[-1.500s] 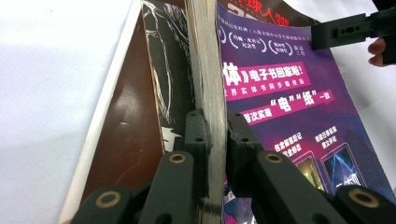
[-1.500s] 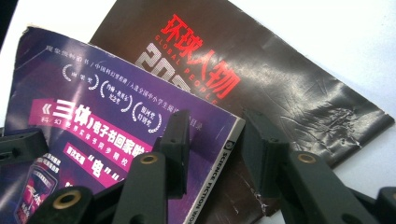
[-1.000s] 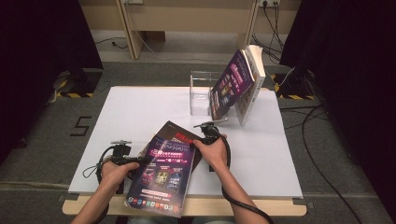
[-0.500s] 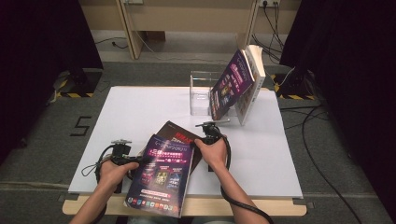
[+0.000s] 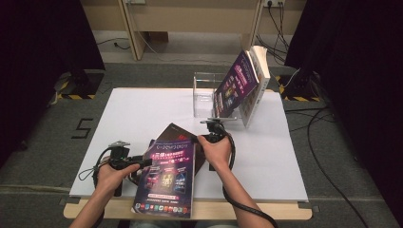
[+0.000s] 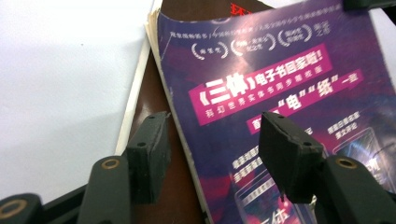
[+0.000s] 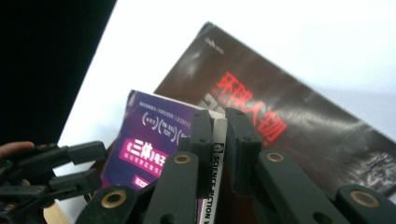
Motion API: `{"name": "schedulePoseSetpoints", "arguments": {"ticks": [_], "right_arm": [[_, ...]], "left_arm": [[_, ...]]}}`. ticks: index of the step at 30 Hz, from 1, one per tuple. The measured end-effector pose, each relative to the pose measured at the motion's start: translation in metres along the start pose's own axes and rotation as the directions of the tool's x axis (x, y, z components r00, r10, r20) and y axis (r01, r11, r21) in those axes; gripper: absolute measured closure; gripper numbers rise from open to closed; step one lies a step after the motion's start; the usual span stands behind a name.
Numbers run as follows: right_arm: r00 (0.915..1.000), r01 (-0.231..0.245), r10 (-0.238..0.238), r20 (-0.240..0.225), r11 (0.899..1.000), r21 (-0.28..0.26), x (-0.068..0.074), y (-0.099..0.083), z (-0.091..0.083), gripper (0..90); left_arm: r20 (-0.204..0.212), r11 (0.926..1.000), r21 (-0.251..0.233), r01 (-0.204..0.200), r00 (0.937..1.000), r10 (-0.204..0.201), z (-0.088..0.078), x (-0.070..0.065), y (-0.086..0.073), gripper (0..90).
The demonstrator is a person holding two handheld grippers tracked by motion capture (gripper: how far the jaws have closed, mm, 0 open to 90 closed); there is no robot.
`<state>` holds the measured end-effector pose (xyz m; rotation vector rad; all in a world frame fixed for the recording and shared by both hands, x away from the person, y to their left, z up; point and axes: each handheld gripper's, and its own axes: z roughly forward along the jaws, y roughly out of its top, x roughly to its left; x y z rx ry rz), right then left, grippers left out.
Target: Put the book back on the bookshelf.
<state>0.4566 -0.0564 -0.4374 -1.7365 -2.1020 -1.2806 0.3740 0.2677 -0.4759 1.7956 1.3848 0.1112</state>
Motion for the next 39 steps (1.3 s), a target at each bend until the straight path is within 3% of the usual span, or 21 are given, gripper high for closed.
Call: {"name": "schedulePoseSetpoints", "arguments": {"ticks": [7, 16, 23, 30, 39], "right_arm": [[0.9995, 0.031, -0.031, -0.006, 0.998, -0.061, 0.007, 0.009, -0.016, 83.5], [0.9970, 0.077, -0.078, -0.004, 0.988, -0.137, 0.016, 0.016, -0.035, 83.6], [0.9940, 0.108, -0.109, 0.006, 0.971, -0.212, 0.021, 0.024, -0.056, 83.6], [0.9891, 0.147, -0.143, 0.035, 0.948, -0.283, 0.027, 0.032, -0.079, 83.7], [0.9903, 0.139, -0.130, 0.050, 0.931, -0.337, 0.023, 0.036, -0.094, 83.7]], "left_arm": [[0.002, 0.9998, -0.020, 0.004, 1.0000, -0.004, -0.002, 0.000, 0.001, 41.8], [0.004, 0.9990, -0.041, 0.016, 0.9999, -0.016, -0.003, 0.001, 0.000, 41.7], [-0.003, 0.9978, -0.063, 0.020, 0.9998, -0.020, -0.005, 0.002, 0.000, 41.4], [-0.006, 0.9978, -0.063, 0.019, 0.9998, -0.020, -0.003, 0.002, -0.001, 41.0], [-0.006, 0.9980, -0.060, 0.021, 0.9997, -0.022, -0.004, 0.003, -0.002, 40.7]]}}
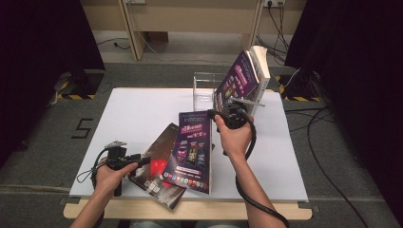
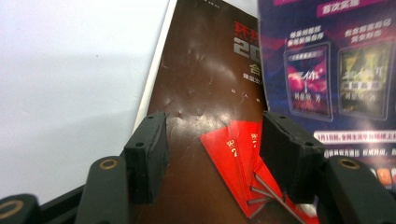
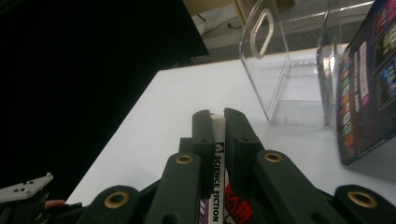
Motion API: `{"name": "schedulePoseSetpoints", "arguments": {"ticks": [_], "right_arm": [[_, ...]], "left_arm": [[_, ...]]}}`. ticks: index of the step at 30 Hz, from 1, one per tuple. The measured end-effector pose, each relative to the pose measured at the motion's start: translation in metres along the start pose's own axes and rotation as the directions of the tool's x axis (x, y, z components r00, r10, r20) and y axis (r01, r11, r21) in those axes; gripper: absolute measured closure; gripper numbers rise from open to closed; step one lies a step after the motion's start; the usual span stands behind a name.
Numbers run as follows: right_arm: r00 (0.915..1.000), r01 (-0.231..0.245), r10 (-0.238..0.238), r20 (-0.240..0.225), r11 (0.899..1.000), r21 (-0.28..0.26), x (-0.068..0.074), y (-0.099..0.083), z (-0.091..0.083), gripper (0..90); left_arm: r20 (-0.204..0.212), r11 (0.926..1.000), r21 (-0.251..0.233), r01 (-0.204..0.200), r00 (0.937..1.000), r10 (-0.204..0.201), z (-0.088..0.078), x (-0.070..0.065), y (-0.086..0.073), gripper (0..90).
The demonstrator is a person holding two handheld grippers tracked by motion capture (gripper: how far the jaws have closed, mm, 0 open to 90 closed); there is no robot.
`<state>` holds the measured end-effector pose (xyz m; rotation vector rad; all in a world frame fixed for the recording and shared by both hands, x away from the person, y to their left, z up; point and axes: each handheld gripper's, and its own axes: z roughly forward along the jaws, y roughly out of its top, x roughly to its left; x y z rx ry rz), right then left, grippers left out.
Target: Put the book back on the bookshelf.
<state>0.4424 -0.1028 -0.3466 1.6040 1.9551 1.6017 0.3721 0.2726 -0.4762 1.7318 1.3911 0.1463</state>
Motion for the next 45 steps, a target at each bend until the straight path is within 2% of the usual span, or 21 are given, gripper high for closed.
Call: {"name": "schedulePoseSetpoints", "arguments": {"ticks": [9, 17, 30, 45], "right_arm": [[0.9995, 0.013, -0.011, 0.031, 0.996, -0.085, -0.004, 0.017, -0.022, 83.7], [0.9973, 0.032, -0.022, 0.070, 0.988, -0.154, -0.007, 0.031, -0.042, 83.7], [0.9937, 0.061, -0.036, 0.106, 0.967, -0.247, -0.008, 0.059, -0.069, 83.8], [0.9862, 0.090, -0.040, 0.161, 0.943, -0.321, -0.009, 0.087, -0.081, 83.7]], "left_arm": [[0.002, 1.0000, 0.000, 0.002, 1.0000, -0.002, 0.000, 0.000, 0.000, 40.6], [0.002, 1.0000, 0.001, 0.005, 1.0000, -0.005, 0.000, 0.001, -0.001, 40.6], [0.003, 0.9999, -0.004, 0.010, 0.9999, -0.010, 0.000, 0.002, -0.001, 40.6], [0.004, 0.9999, -0.001, 0.010, 0.9999, -0.010, 0.001, 0.002, -0.001, 40.7]]}}
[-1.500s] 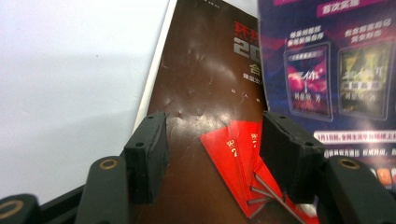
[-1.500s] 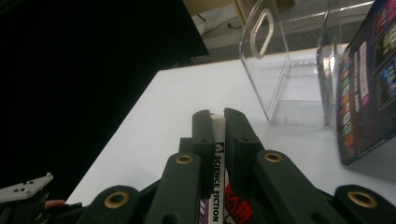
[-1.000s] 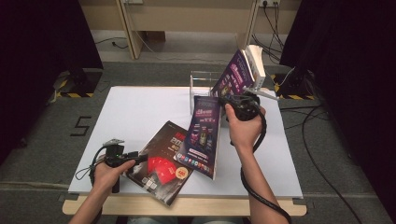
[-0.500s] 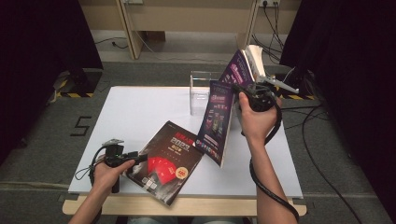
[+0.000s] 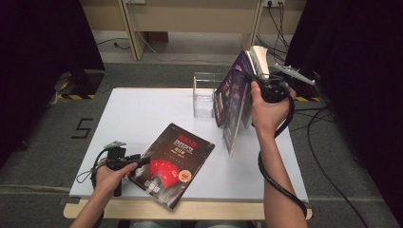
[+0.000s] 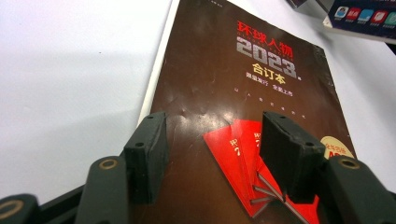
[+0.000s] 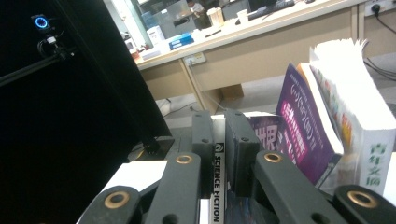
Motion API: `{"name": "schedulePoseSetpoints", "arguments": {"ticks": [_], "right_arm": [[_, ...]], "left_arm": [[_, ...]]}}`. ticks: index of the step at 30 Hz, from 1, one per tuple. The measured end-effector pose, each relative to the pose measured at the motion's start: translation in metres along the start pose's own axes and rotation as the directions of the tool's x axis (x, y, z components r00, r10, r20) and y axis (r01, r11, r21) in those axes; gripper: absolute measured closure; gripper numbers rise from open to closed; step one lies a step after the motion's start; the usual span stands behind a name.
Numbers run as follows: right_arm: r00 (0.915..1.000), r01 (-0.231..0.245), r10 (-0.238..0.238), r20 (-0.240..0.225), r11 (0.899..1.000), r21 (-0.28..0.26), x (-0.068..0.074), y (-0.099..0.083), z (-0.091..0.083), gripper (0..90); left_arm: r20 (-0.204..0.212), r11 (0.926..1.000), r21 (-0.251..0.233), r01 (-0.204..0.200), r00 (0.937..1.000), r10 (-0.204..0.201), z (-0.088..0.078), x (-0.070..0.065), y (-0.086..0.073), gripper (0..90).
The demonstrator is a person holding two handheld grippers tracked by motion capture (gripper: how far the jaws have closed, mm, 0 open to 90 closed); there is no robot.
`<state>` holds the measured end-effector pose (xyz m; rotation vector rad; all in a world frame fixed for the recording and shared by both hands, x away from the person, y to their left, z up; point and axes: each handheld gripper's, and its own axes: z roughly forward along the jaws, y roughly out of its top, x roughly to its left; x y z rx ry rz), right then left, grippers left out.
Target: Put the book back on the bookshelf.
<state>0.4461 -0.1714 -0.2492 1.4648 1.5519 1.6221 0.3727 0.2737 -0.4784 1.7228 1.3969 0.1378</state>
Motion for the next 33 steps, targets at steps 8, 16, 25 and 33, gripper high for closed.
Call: {"name": "schedulePoseSetpoints", "arguments": {"ticks": [8, 16, 25, 33], "right_arm": [[1.0000, -0.009, 0.009, 0.000, 1.000, -0.028, -0.002, 0.011, 0.006, 83.7], [0.9998, -0.017, 0.018, 0.007, 0.999, -0.034, -0.004, 0.020, 0.024, 83.7], [0.9993, -0.035, 0.035, -0.009, 0.999, -0.042, 0.001, 0.031, 0.041, 83.7], [0.9993, -0.037, 0.037, -0.009, 0.998, -0.051, 0.003, 0.035, 0.043, 83.7]], "left_arm": [[0.001, 1.0000, 0.002, 0.001, 1.0000, -0.001, 0.001, 0.000, 0.000, 40.7], [0.004, 1.0000, 0.001, 0.004, 1.0000, -0.004, 0.001, 0.000, 0.000, 40.7], [0.003, 0.9999, -0.005, 0.009, 1.0000, -0.009, -0.001, 0.002, 0.000, 40.7], [0.004, 1.0000, -0.004, 0.008, 1.0000, -0.008, 0.000, 0.001, 0.000, 40.7]]}}
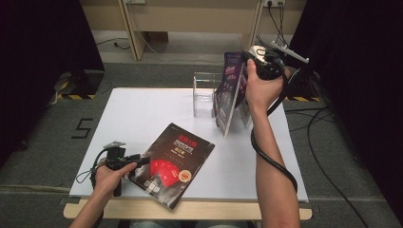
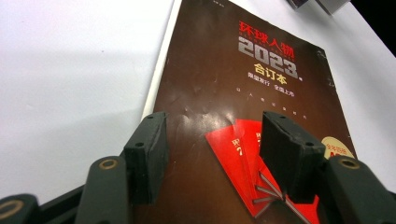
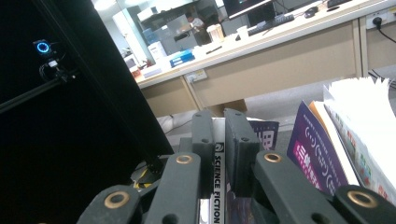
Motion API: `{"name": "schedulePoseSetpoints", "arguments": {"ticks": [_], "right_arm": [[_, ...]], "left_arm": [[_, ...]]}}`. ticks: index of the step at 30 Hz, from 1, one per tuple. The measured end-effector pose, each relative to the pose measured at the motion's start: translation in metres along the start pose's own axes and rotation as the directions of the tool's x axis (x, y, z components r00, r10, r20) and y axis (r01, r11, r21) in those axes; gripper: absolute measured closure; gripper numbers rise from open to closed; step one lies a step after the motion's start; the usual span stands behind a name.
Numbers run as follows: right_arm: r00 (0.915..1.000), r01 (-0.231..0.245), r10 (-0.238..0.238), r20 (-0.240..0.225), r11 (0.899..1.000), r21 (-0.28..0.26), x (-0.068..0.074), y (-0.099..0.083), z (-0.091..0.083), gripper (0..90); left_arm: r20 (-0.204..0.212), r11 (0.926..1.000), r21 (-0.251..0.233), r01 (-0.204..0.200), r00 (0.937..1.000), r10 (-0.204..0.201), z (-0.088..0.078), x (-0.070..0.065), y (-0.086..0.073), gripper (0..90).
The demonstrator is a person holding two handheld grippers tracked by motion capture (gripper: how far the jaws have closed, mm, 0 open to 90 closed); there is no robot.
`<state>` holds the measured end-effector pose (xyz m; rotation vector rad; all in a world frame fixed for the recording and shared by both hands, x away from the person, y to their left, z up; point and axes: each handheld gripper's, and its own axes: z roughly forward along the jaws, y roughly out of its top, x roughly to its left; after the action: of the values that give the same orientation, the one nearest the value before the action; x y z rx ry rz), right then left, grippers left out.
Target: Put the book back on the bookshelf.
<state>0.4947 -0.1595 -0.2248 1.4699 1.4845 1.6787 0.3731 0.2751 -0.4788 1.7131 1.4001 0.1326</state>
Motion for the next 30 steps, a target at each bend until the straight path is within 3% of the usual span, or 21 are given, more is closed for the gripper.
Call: {"name": "schedulePoseSetpoints", "arguments": {"ticks": [6, 12, 16, 23, 25, 30], "right_arm": [[0.9999, 0.009, -0.008, 0.010, 0.999, -0.035, 0.000, 0.010, 0.008, 83.7], [0.9998, 0.011, -0.009, 0.020, 0.996, -0.083, -0.004, 0.017, 0.027, 83.7], [0.9978, 0.054, -0.049, 0.044, 0.991, -0.119, -0.008, 0.010, 0.043, 83.5], [0.9932, 0.089, -0.086, 0.078, 0.995, -0.047, -0.019, -0.029, 0.063, 83.4], [0.9930, 0.094, -0.089, 0.078, 0.993, -0.064, -0.020, -0.034, 0.060, 83.2], [0.9904, 0.116, -0.113, 0.080, 0.992, -0.038, -0.021, -0.037, 0.044, 82.7]], "left_arm": [[0.000, 1.0000, 0.001, -0.003, 1.0000, 0.003, 0.000, 0.000, 0.000, 40.7], [0.004, 1.0000, 0.003, -0.001, 1.0000, 0.001, 0.000, 0.001, 0.000, 40.7], [0.005, 1.0000, 0.006, 0.002, 1.0000, -0.002, 0.000, 0.002, 0.000, 40.7], [0.004, 1.0000, -0.001, 0.005, 1.0000, -0.005, -0.001, 0.004, 0.000, 40.7], [0.003, 1.0000, -0.001, 0.007, 1.0000, -0.007, -0.001, 0.004, -0.001, 40.7], [0.002, 1.0000, 0.001, 0.006, 1.0000, -0.006, -0.001, 0.002, -0.001, 40.7]]}}
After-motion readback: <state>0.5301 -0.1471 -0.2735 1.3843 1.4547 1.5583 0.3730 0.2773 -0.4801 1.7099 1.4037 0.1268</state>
